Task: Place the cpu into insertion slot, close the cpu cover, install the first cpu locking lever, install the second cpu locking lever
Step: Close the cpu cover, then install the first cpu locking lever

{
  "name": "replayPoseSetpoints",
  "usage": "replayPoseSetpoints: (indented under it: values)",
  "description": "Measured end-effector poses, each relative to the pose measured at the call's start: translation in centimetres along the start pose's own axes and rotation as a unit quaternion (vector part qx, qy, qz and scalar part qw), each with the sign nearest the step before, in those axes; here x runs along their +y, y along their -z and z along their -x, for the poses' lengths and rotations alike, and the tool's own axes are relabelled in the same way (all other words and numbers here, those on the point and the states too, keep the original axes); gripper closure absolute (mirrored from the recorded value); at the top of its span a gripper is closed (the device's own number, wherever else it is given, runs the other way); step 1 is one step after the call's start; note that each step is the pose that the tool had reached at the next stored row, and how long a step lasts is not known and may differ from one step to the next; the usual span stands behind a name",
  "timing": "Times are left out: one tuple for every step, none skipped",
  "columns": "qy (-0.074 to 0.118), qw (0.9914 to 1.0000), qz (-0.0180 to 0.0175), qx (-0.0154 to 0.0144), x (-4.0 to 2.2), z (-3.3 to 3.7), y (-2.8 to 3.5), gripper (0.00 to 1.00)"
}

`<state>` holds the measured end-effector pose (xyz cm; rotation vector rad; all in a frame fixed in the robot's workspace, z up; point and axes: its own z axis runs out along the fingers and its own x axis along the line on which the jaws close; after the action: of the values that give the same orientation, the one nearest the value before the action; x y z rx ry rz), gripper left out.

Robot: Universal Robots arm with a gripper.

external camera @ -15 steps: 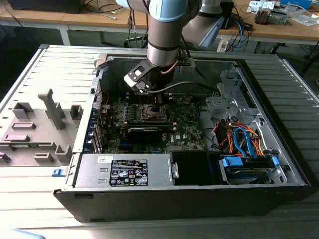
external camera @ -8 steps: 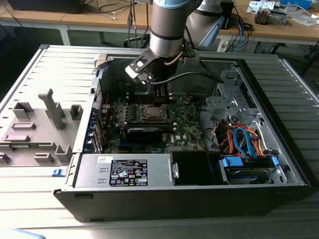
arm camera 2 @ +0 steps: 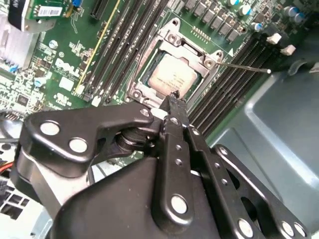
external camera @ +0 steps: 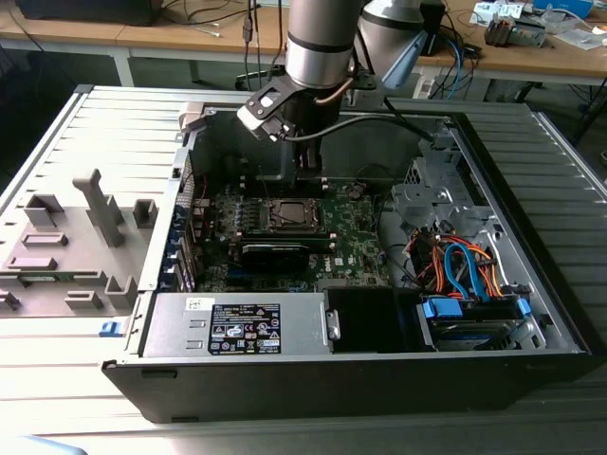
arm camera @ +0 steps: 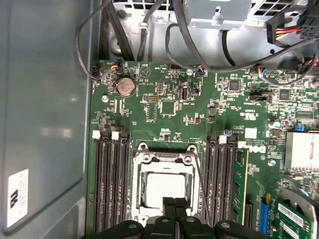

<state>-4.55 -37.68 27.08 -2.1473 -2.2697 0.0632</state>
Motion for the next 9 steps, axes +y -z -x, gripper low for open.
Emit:
replayPoseSetpoints:
  values:
    - [0.0, 1.0, 0.0001, 0.0002, 0.0, 0.0, 0.0, 0.89]
    - [0.0, 1.0, 0.0001, 0.0001, 0.0, 0.0, 0.0, 0.89]
    - [0.0, 1.0, 0.0001, 0.0002, 0.0, -0.01, 0.0, 0.89]
    - [0.0, 1.0, 0.0, 0.0, 0.0, 0.0, 0.02, 0.89]
    - [0.0, 1.0, 0.0, 0.0001, 0.0, 0.0, 0.02, 0.89]
    - [0.0, 1.0, 0.0, 0.0001, 0.0, 0.0, 0.02, 0.89]
    - [0.0, 1.0, 0.0, 0.0001, 0.0, 0.0, 0.02, 0.89]
    - [0.0, 1.0, 0.0, 0.0001, 0.0, 0.0, 0.02, 0.89]
    - [0.0, 1.0, 0.0, 0.0, 0.0, 0.0, 0.03, 0.89]
